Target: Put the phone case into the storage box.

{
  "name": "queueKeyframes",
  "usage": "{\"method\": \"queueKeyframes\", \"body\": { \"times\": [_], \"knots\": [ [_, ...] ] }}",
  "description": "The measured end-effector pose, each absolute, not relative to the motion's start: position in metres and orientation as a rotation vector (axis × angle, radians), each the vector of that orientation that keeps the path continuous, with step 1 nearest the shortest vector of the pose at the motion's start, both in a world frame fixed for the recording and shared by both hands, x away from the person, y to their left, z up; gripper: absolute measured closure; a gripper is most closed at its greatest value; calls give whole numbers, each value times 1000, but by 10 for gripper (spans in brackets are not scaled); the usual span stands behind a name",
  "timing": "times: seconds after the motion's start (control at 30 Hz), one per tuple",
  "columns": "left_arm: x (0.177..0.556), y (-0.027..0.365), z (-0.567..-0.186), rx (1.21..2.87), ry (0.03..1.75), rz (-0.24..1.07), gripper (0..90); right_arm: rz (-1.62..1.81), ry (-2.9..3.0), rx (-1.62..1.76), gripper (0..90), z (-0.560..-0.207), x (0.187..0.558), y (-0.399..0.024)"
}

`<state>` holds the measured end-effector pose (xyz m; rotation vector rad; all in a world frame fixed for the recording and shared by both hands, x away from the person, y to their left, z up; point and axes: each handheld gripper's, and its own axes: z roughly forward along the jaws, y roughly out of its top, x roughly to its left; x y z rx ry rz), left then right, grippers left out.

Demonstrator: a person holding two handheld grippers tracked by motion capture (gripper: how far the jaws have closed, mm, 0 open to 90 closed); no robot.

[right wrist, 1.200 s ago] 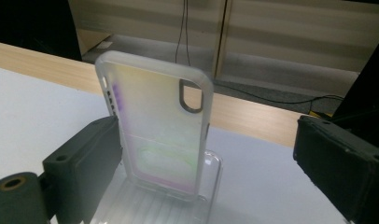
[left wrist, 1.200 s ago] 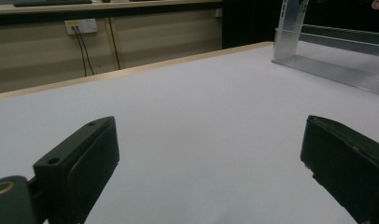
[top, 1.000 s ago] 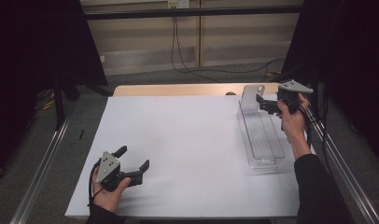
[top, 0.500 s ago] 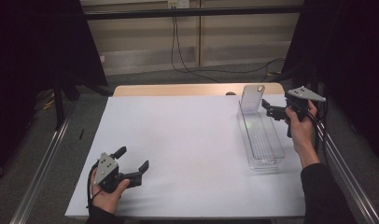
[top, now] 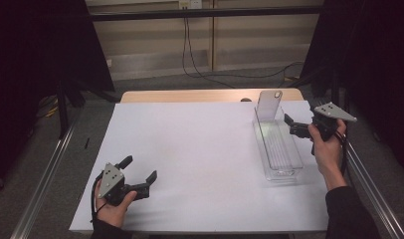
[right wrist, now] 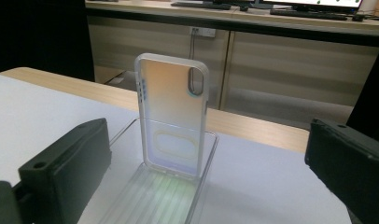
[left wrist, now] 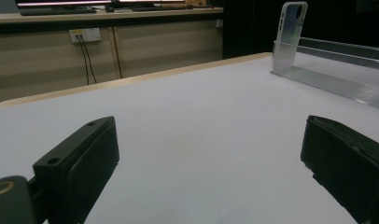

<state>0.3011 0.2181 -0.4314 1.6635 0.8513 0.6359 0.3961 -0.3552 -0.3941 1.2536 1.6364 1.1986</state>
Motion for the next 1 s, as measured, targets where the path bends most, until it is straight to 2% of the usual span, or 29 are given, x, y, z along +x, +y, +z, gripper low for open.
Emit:
{"method": "queueKeyframes", "body": {
  "times": [1.0],
  "knots": [
    [299,213,-433,1674,845,623,43,1191,1594,1255,4,-402,341,-360]
  ]
}}
